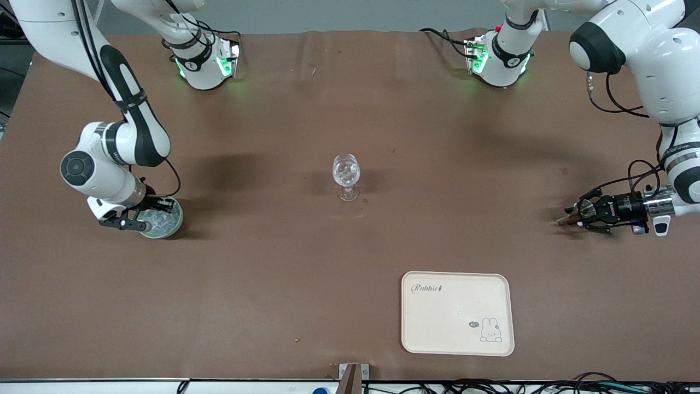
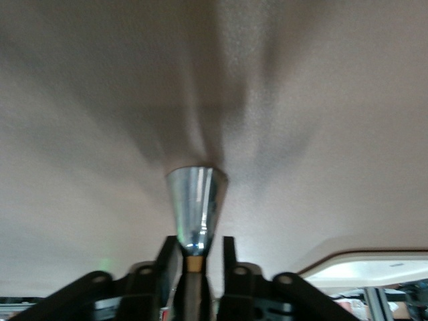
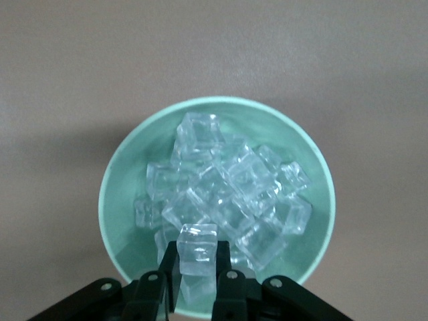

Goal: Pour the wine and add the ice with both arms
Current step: 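Grasp ice with the right gripper while the left gripper grasps the jigger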

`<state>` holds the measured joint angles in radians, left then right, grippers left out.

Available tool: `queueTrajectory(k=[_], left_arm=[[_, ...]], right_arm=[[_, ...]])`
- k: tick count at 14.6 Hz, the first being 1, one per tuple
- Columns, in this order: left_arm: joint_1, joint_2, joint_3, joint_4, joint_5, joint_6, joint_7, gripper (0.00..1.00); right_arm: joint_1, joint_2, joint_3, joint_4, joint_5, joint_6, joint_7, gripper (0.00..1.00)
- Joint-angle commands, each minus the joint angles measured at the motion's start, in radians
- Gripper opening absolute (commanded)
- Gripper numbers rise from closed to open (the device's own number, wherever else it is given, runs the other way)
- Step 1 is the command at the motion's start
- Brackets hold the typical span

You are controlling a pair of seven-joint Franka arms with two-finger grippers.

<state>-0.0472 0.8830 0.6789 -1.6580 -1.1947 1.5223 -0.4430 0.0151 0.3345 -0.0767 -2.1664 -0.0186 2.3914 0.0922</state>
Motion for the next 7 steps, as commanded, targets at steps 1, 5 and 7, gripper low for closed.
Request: queueTrajectory(k=[1, 5, 7], left_arm=[[0.029, -0.019, 0.005, -0.031, -0.08, -0.043, -0.054, 0.06], [0.03, -0.053, 0.013, -0.057, -0.085, -0.06, -0.063, 0.01], [0.036, -0.082, 0.013, -0.068, -0.083, -0.105, -0.057, 0.01]], right_arm=[[-0.009, -0.023, 0.002, 0.106, 0.0, -0.173, -0.005, 0.03], [-0.02, -0.063, 0.0, 0.241, 0.012, -0.375, 0.009, 0.02], [-0.029, -0.112, 0.002, 0.281, 0.017, -0.443, 0.009, 0.02]])
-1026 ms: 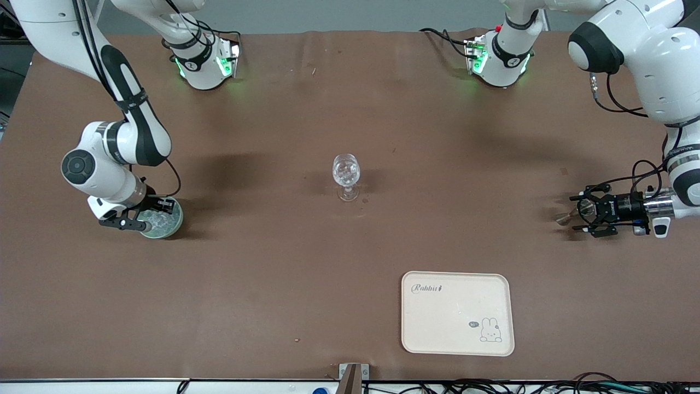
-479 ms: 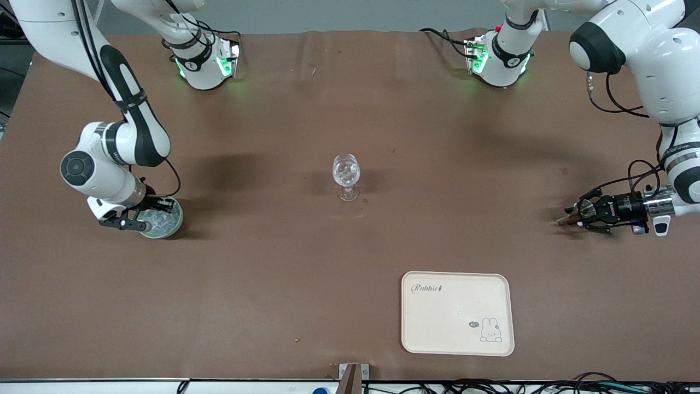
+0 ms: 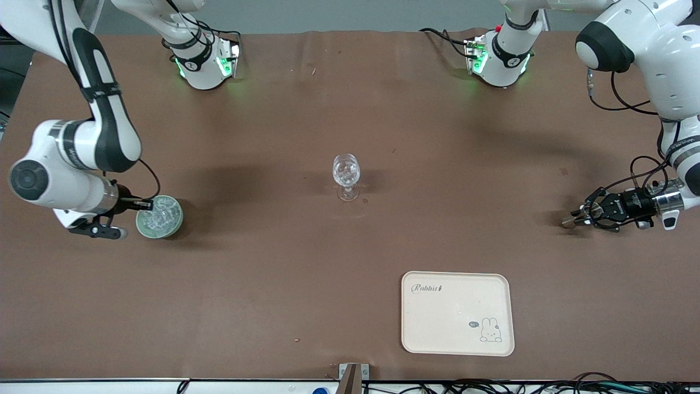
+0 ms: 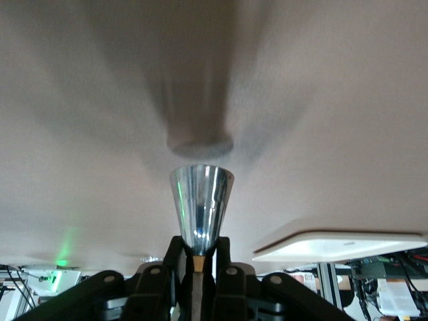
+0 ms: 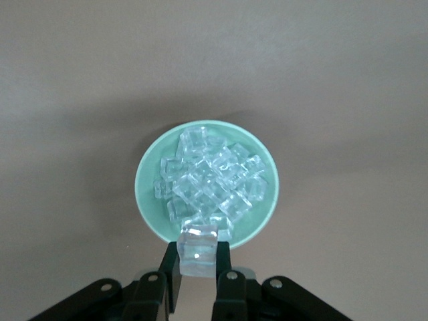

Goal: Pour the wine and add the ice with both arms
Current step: 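Lift the ice with the right gripper while the left gripper lifts the jigger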

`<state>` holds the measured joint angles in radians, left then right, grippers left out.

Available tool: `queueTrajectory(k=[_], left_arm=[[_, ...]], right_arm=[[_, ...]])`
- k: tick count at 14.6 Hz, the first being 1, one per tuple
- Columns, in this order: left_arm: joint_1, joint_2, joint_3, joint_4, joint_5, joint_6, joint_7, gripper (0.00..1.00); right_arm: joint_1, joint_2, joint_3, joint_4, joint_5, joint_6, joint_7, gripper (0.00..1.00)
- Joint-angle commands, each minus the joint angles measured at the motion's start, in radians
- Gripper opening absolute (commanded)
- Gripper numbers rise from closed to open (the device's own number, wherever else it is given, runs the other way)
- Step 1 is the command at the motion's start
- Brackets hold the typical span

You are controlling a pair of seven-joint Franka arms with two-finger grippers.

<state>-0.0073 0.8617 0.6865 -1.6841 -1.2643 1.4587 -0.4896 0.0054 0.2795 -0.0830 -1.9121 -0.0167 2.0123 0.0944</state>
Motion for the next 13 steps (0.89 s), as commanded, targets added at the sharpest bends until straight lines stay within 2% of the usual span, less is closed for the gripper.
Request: queueTrajectory(k=[1, 3, 4, 5, 7, 10, 12, 13], left_arm=[[0.004, -0.084, 0.005, -0.042, -0.012, -0.075, 0.003, 0.01], [-0.005, -0.147, -0.001, -0.045, 0.011, -0.103, 0.005, 0.01], [-0.011, -0.186, -0.021, -0.043, 0.072, -0.11, 0.008, 0.01], [-0.007, -0.22, -0.071, -0.045, 0.118, -0.109, 0.006, 0.01], [-0.007, -0.291, -0.105, -0.078, 0.14, -0.11, -0.007, 0.01], [-0.011, -0.387, -0.169, -0.126, 0.179, -0.103, -0.027, 0.01], [-0.01, -0.455, -0.221, -0.17, 0.201, -0.071, -0.062, 0.01], [-0.01, -0.498, -0.255, -0.208, 0.203, -0.028, -0.095, 0.01]], right_arm=[[-0.019, -0.089, 0.008, 0.036, 0.017, -0.084, 0.008, 0.02], [-0.022, -0.176, 0.008, 0.041, 0.024, -0.121, 0.016, 0.02], [-0.022, -0.218, 0.008, 0.041, 0.024, -0.139, 0.018, 0.02], [-0.022, -0.259, 0.008, 0.048, 0.024, -0.165, 0.019, 0.02], [-0.021, -0.33, 0.008, 0.07, 0.026, -0.234, 0.027, 0.01], [-0.018, -0.336, 0.012, 0.278, 0.029, -0.473, 0.03, 0.01], [-0.018, -0.338, 0.011, 0.376, 0.029, -0.57, 0.022, 0.01], [-0.018, -0.338, 0.011, 0.39, 0.029, -0.589, 0.022, 0.01]])
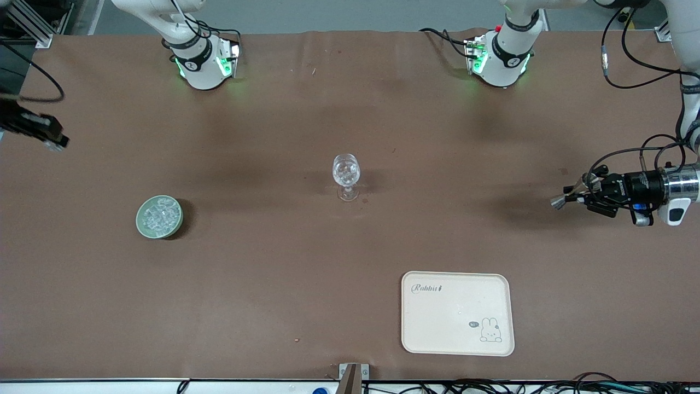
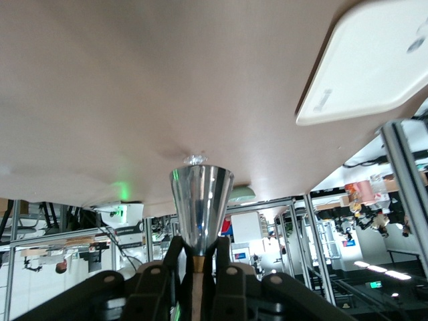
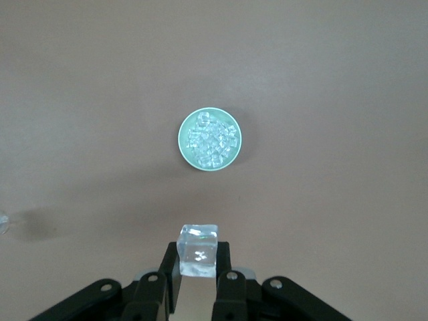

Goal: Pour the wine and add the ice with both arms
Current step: 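Lift the ice with the right gripper while the left gripper lifts the jigger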

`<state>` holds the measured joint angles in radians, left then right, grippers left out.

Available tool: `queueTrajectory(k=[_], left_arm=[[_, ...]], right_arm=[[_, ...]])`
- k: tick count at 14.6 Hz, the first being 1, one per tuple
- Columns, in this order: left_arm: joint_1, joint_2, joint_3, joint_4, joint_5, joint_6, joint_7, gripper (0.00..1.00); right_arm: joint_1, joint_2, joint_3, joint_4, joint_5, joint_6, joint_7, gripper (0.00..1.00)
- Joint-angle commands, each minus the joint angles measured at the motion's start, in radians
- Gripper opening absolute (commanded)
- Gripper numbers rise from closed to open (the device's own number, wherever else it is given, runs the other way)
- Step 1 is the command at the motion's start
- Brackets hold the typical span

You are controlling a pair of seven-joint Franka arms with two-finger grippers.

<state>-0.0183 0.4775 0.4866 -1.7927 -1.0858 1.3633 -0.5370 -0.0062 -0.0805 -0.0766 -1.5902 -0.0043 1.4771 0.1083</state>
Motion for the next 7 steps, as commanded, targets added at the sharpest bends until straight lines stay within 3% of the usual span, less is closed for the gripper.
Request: queueTrajectory(k=[1, 3, 7], left_arm=[[0.003, -0.159, -0.109, -0.14, 0.035, 0.121, -0.079, 0.01], [0.009, -0.249, -0.245, -0.209, 0.095, 0.265, -0.176, 0.01], [0.012, -0.338, -0.485, -0.275, 0.101, 0.423, -0.348, 0.01]], right_arm=[[-0.008, 0.022, 0.004, 0.069, 0.018, -0.054, -0.001, 0.01], [-0.006, 0.025, 0.004, 0.07, 0.021, -0.043, 0.001, 0.01], [-0.011, 0.027, 0.0, 0.078, 0.047, -0.054, 0.002, 0.01]])
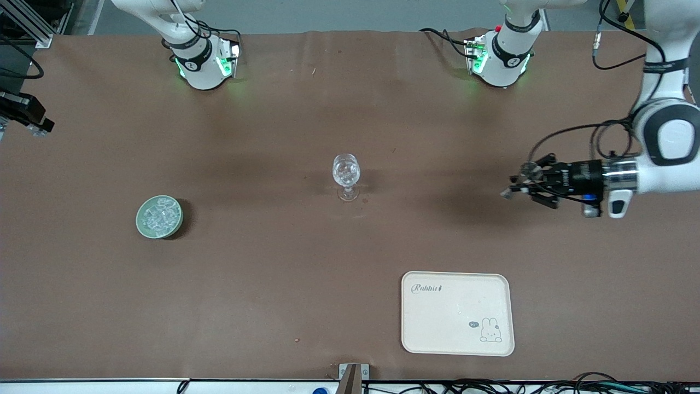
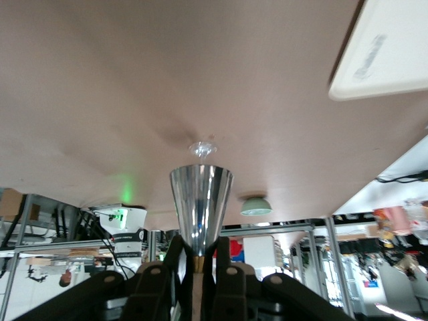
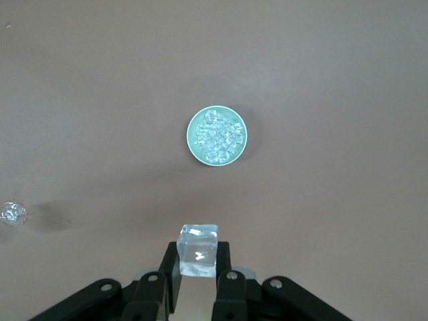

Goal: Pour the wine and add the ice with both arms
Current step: 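Lift the ice with the right gripper while the left gripper lifts the jigger, then carry the metal jigger over the wine glass with the left gripper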

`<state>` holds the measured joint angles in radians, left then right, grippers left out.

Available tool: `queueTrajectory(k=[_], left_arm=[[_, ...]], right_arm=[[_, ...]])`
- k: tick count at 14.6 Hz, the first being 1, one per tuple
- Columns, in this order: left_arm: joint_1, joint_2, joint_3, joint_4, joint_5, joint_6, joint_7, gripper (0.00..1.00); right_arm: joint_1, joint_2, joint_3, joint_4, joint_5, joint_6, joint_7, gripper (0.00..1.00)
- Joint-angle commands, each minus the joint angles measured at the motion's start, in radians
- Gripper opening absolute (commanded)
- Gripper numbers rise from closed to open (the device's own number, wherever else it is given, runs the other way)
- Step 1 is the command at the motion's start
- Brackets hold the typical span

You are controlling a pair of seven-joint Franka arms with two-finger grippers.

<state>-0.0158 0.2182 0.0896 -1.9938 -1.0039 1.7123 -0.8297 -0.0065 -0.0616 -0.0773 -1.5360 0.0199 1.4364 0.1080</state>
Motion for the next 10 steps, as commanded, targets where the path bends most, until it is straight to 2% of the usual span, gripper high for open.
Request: queueTrajectory(k=[1, 5, 10], left_arm=[[0.008, -0.103, -0.137, -0.1, 0.019, 0.114, -0.071, 0.01], [0.008, -0.125, -0.345, -0.122, 0.019, 0.287, -0.25, 0.01], [0.005, -0.088, -0.572, -0.108, 0.019, 0.542, -0.426, 0.0]], right_arm=[[-0.01, 0.008, -0.001, 0.024, 0.023, -0.014, 0.002, 0.01], [-0.061, 0.009, 0.027, 0.028, 0.026, -0.014, -0.001, 0.01], [-0.044, 0.009, 0.024, 0.027, 0.026, -0.016, 0.001, 0.01]])
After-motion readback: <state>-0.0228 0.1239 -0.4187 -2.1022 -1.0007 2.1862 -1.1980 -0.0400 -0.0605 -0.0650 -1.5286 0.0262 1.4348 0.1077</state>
